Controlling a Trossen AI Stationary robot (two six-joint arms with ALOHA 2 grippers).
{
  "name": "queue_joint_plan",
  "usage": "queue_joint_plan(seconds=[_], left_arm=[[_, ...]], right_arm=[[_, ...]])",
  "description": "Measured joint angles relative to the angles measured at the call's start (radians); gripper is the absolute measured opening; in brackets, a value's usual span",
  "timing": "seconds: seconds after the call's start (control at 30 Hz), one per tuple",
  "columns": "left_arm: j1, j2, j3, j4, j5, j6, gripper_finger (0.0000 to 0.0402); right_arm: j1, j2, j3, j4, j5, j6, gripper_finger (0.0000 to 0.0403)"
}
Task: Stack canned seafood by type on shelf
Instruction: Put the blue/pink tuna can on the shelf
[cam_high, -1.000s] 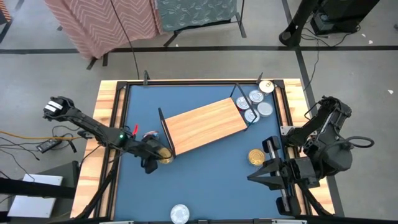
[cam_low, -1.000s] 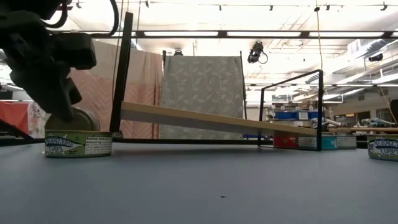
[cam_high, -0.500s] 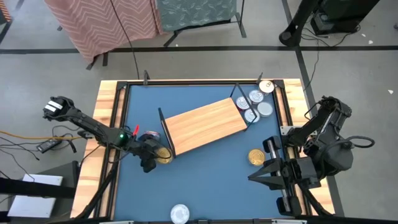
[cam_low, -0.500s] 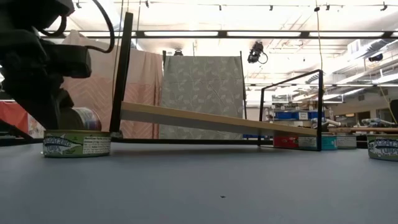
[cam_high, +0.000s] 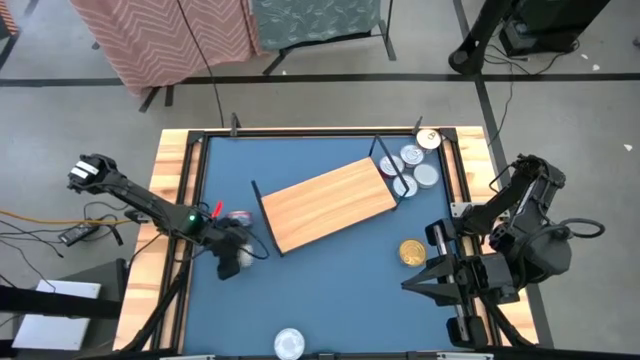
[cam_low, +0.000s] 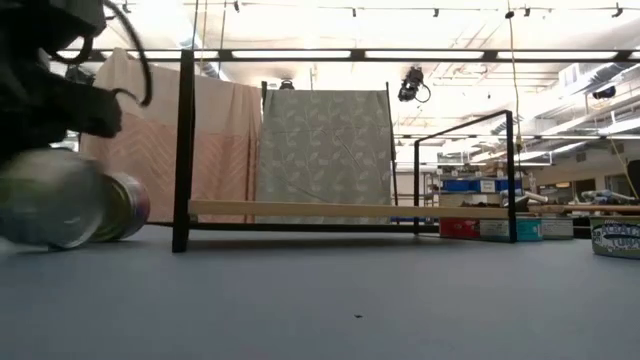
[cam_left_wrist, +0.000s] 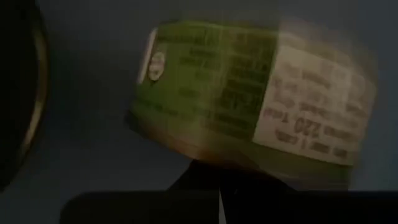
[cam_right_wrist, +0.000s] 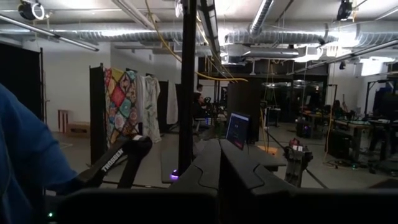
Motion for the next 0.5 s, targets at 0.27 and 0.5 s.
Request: queue_joint_plan(seconds=[0.27, 0.5], left_arm=[[-0.010, -0.112, 0.028, -0.156, -0.008, 0.003, 0.0000], [-0.055, -0.248, 0.063, -0.344, 0.075, -0.016, 0.0001]], right_arm=[[0.000, 0.000, 0.000, -0.001, 0.000, -0.003, 0.0014], [0.007, 0.000, 0.000, -0.001, 0.003, -0.001, 0.0014]])
